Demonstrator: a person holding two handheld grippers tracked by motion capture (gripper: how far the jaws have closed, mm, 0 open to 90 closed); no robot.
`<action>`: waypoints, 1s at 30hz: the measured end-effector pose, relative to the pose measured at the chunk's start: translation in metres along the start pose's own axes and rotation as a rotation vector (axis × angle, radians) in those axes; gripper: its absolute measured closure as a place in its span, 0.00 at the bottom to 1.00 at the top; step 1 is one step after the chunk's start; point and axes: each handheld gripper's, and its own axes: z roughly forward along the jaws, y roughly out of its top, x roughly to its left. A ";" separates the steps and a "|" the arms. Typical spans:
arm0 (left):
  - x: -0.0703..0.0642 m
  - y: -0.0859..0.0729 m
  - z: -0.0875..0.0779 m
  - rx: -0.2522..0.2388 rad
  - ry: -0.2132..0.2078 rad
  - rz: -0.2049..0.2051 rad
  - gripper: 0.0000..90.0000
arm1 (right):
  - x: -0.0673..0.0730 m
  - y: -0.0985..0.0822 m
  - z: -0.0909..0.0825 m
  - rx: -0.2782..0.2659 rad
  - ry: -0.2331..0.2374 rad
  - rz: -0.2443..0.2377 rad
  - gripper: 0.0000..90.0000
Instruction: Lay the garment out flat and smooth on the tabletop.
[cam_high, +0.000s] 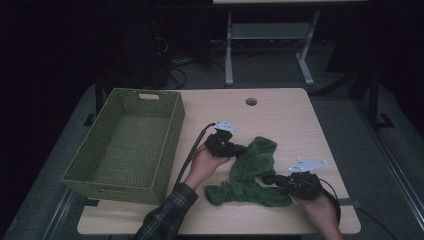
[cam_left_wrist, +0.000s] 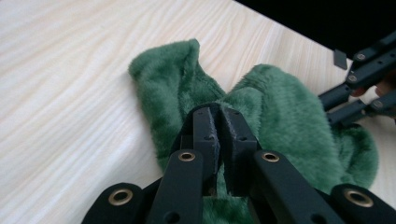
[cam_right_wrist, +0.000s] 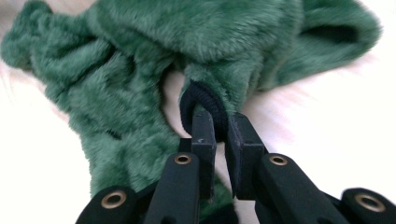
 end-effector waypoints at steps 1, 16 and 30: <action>-0.001 -0.001 -0.005 -0.013 0.004 -0.006 0.94 | -0.001 0.002 -0.002 -0.010 -0.005 0.006 0.91; -0.003 -0.035 -0.060 -0.066 0.115 -0.108 0.95 | -0.014 0.040 -0.008 -0.102 -0.022 -0.045 0.94; 0.001 -0.080 -0.038 0.113 0.152 -0.168 0.95 | -0.025 0.044 0.044 0.021 0.049 -0.020 0.94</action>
